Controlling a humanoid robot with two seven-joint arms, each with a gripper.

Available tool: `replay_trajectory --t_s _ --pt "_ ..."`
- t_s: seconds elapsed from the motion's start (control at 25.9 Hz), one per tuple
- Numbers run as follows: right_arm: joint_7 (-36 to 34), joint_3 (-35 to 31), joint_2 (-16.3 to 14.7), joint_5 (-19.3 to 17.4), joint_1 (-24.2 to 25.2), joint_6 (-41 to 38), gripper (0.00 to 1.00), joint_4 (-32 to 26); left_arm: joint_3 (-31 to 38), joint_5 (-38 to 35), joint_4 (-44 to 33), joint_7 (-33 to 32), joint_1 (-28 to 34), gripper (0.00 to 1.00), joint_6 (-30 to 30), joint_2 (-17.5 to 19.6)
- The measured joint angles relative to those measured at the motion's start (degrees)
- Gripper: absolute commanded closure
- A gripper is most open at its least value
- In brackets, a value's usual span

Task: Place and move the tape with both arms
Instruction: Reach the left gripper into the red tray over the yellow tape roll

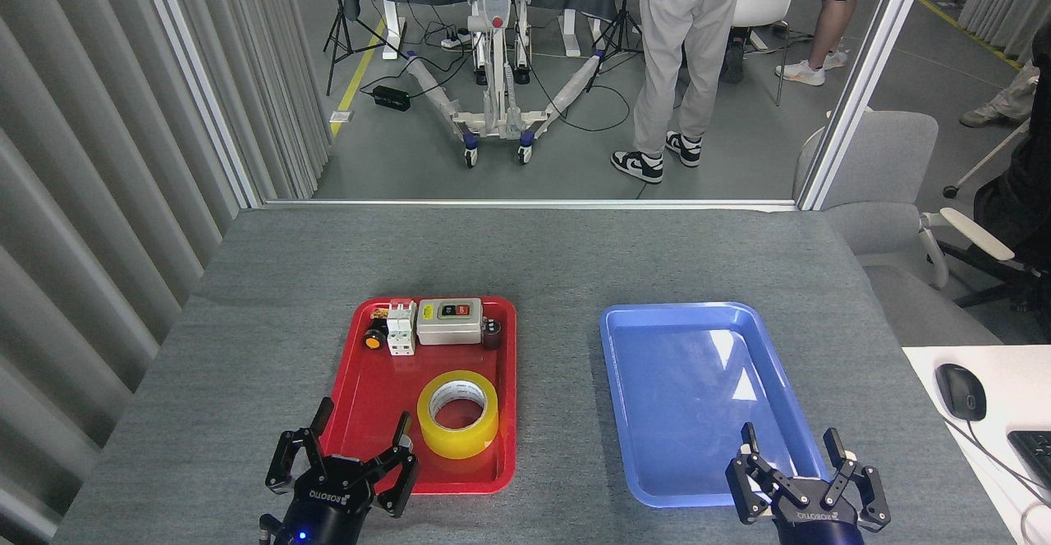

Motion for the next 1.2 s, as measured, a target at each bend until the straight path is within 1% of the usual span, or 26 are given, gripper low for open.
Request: replay_trajectory --t_s 0.5,0.7,0.81,0.85,0.93,1.04,1.2 --pt "0.09 -0.16 0.26 -0.05 0.09 -0.06 0.00 -0.09 -0.39 -0.17 -0.34 -0.69 -0.73 0.00 -0.21 -0.20" --pt "0.00 -0.34 0.34 -0.07 0.07 -0.06 0.00 -0.09 -0.86 0.12 -2.26 -0.74 -0.92 0.00 -0.67 -0.78" --pt "-0.05 -0.36 0.32 -0.10 0.02 -0.06 0.00 -0.10 -1.74 0.25 -2.73 -2.72 -1.66 0.00 -0.80 -1.31" --pt "-0.06 -0.36 0.32 -0.12 0.01 -0.06 0.00 -0.10 -1.94 0.27 -2.79 -4.74 -2.10 0.00 -0.80 -1.56" --pt "-0.06 -0.36 0.33 -0.15 -0.01 -0.06 0.00 -0.10 -2.18 0.30 -2.89 -11.33 -3.02 0.00 -0.80 -2.29" --pt "-0.06 -0.39 0.40 -0.18 -0.05 -0.07 0.00 -0.12 -2.33 0.32 -3.01 -25.41 -5.08 0.00 -0.41 -3.61" --pt "-0.10 -0.40 0.43 -0.23 -0.08 -0.08 0.00 -0.15 -2.44 0.33 -2.80 -45.00 -9.30 0.00 -0.14 -4.64"
